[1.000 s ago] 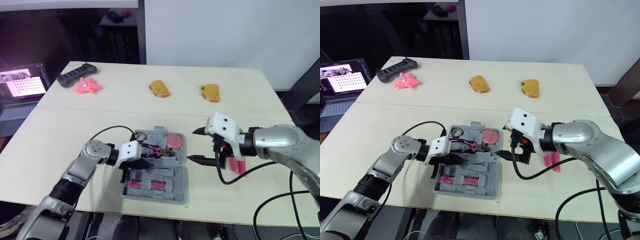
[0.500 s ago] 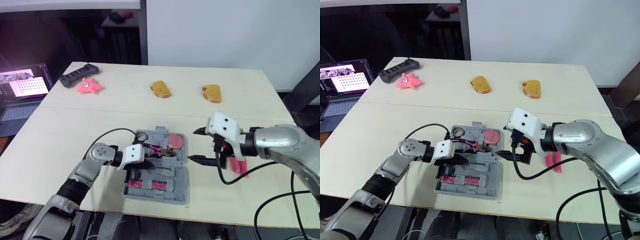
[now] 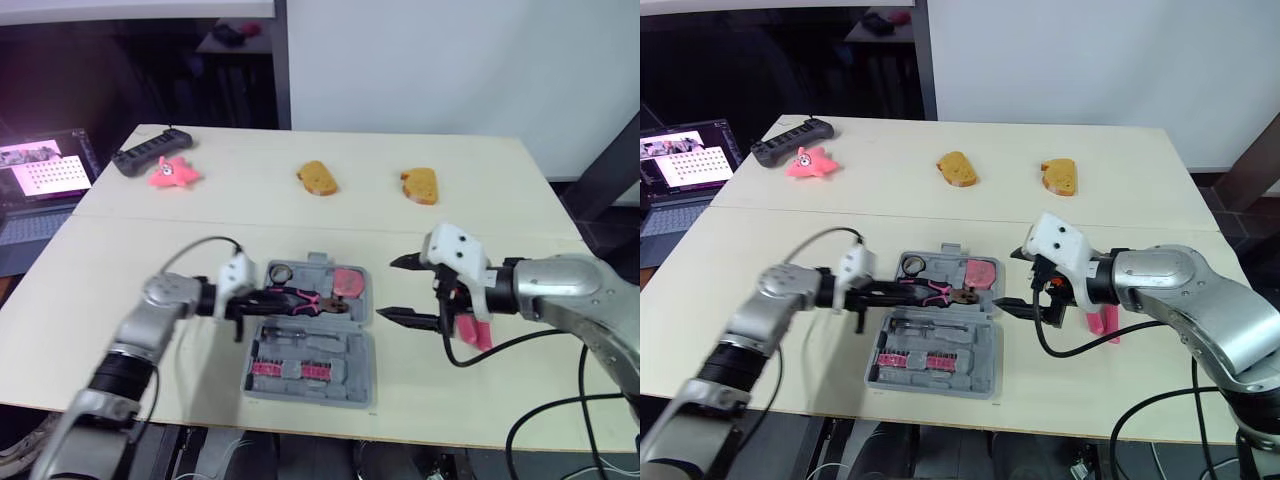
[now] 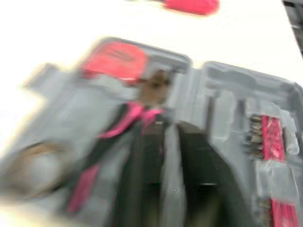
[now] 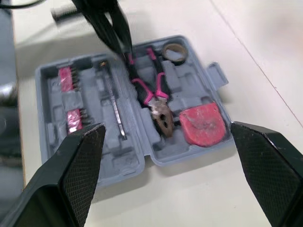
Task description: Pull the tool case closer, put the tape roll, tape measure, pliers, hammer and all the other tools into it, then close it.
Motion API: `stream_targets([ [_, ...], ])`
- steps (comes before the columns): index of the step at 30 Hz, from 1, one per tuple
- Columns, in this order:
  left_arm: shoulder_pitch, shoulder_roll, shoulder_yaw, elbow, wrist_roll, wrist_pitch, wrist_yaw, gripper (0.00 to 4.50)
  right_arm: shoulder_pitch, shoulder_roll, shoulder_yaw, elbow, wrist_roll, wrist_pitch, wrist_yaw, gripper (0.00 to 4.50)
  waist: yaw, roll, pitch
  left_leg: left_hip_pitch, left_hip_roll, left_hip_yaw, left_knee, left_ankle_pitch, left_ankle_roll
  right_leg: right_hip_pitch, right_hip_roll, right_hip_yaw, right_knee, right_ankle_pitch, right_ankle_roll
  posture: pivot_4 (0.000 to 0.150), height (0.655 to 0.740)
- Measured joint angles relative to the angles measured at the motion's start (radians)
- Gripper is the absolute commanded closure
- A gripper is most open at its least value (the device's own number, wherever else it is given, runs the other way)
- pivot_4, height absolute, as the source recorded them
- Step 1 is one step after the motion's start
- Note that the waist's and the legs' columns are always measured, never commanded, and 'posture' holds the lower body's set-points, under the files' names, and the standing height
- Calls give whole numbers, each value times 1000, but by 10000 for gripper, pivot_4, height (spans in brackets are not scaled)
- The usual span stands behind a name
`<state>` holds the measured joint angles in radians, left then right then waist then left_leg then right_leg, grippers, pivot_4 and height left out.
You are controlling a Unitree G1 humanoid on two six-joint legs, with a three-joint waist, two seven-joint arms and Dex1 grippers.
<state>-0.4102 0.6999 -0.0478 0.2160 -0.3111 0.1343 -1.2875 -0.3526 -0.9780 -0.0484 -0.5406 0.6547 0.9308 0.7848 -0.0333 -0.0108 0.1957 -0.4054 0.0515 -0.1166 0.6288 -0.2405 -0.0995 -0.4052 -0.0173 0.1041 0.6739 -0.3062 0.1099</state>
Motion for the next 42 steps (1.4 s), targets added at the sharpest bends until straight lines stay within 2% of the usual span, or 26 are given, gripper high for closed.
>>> stream_targets([
  [3, 83, 80, 96, -24, -37, 27, 0, 9193, 88, 29, -127, 76, 41, -55, 66, 0, -6, 0, 0, 0, 0, 0, -1, 0, 1, 0, -1, 0, 0, 0, 0, 1500, 7400],
  [4, 117, 95, 122, -33, -47, 32, 3, 3152, 125, 37, -164, 90, 49, -86, 91, 0, -6, 0, 0, 0, 0, 0, -1, 0, 1, 0, 0, 0, 0, 0, 0, 1500, 7400],
  [5, 157, 107, 150, -38, -55, 36, 6, 404, 169, 37, -200, 113, 47, -120, 115, 0, -6, 0, 0, 0, 0, 0, -1, -1, 1, 0, -1, 0, 0, 0, 0, 1500, 7400],
  [8, 261, 123, 208, -72, -72, 34, 20, 404, 267, 39, -263, 172, 13, -217, 163, 0, -7, 0, 0, 1, 0, 1, 0, -1, 1, 1, -1, 0, 0, 0, 0, 1500, 7400],
  [11, 448, 128, 345, -109, -102, 34, 48, 404, 427, 52, -363, 280, -64, -376, 222, 0, -10, 0, 0, 1, 0, 1, -1, -1, 2, 2, 0, 0, -1, -1, 0, 1500, 7400],
  [16, 628, 160, 519, -11, -105, -33, 54, 404, 543, 94, -448, 462, -152, -589, 266, 0, -13, 0, 0, 10, 1, 4, -2, -1, 2, 8, 0, 3, -2, -3, -4, 1500, 7400],
  [20, 668, 160, 559, -1, -117, -34, 52, 404, 592, 115, -483, 545, -193, -697, 273, 0, -7, 0, 0, 14, 0, 5, -3, -2, 2, 14, -1, 4, -7, -4, -5, 1500, 7400],
  [25, 657, 147, 565, -60, -146, -12, 59, 404, 601, 169, -485, 520, -199, -730, 238, 0, -12, 0, 0, 14, 0, 5, -5, -1, 2, 14, 0, 4, -7, -4, -5, 1500, 7400],
  [32, 504, 147, 476, -179, -196, 92, 65, 404, 559, 213, -496, 377, -138, -580, 89, 0, -10, 0, 0, 15, 0, 5, -5, -1, 1, 14, -1, 4, -7, -3, -4, 1500, 7400],
  [35, 366, 183, 386, -246, -238, 194, 39, 404, 523, 211, -473, 297, -138, -448, -21, 0, -8, 0, 0, 15, 0, 5, -6, -1, 1, 14, 0, 4, -7, -3, -4, 1500, 7400],
  [38, 135, 223, 250, -331, -261, 295, 2, 404, 497, 206, -373, 213, -183, -334, -120, 0, -6, -1, 0, 13, 0, 3, -6, -1, 1, 14, 0, 3, -7, -2, -2, 1500, 7400],
  [42, 4, 232, 163, -394, -290, 371, -25, 404, 535, 227, -307, 119, -251, -230, -244, 0, -19, 2, -1, 14, 0, 5, -8, -2, 3, 12, 0, 5, -8, -2, 1, 1500, 7400],
])
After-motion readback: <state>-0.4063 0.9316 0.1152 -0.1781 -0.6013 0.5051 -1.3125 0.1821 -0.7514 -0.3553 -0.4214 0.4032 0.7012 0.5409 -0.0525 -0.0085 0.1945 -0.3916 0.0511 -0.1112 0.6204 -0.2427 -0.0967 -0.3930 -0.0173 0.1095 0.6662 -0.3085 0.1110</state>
